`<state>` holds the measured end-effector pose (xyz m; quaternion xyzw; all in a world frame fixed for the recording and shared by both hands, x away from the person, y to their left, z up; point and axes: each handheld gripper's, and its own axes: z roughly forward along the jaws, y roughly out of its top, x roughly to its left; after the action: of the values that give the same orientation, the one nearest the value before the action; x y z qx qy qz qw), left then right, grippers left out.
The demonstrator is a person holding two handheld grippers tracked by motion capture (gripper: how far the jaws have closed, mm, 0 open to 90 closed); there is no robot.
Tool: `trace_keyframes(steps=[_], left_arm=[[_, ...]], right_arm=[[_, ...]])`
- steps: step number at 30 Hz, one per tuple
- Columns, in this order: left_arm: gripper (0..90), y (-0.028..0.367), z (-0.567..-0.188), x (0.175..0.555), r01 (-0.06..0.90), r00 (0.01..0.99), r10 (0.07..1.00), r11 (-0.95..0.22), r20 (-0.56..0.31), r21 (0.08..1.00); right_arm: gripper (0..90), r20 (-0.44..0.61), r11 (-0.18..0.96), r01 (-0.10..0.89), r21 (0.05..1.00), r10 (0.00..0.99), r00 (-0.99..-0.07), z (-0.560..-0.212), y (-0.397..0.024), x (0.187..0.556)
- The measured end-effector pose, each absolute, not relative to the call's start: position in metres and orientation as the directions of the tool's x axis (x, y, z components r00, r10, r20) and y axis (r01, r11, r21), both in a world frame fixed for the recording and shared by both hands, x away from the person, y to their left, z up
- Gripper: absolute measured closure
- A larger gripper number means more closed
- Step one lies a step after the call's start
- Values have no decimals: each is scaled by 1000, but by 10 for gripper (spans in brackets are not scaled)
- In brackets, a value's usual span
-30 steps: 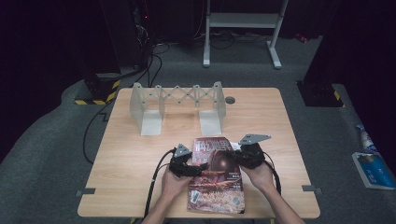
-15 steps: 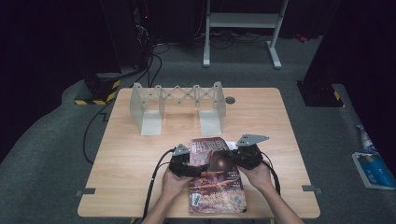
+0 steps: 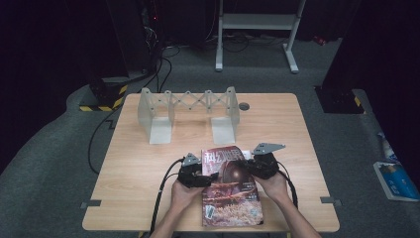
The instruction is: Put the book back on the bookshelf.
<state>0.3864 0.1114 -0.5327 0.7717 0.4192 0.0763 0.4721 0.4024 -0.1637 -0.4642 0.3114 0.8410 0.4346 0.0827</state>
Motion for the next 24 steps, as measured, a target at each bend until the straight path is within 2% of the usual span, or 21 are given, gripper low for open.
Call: trace_keyframes(steps=[2,8,11,12,24], left_arm=[[294,111,-533,386,574,636,721,-203,-276,793],[448,111,-533,385,570,623,739,-204,-257,796],[476,111,-533,385,570,620,743,-204,-254,796],[507,111,-533,384,568,622,744,-212,-246,795],[535,110,-533,384,566,617,751,-214,-237,796]], right_arm=[[881,136,426,458,780,599,-789,-465,-164,402],[872,131,434,475,766,617,-776,-470,-161,406],[861,134,431,484,762,626,-768,-472,-161,407],[834,135,430,497,754,639,-757,-474,-161,409],[719,76,442,518,732,703,-707,-479,-186,407]])
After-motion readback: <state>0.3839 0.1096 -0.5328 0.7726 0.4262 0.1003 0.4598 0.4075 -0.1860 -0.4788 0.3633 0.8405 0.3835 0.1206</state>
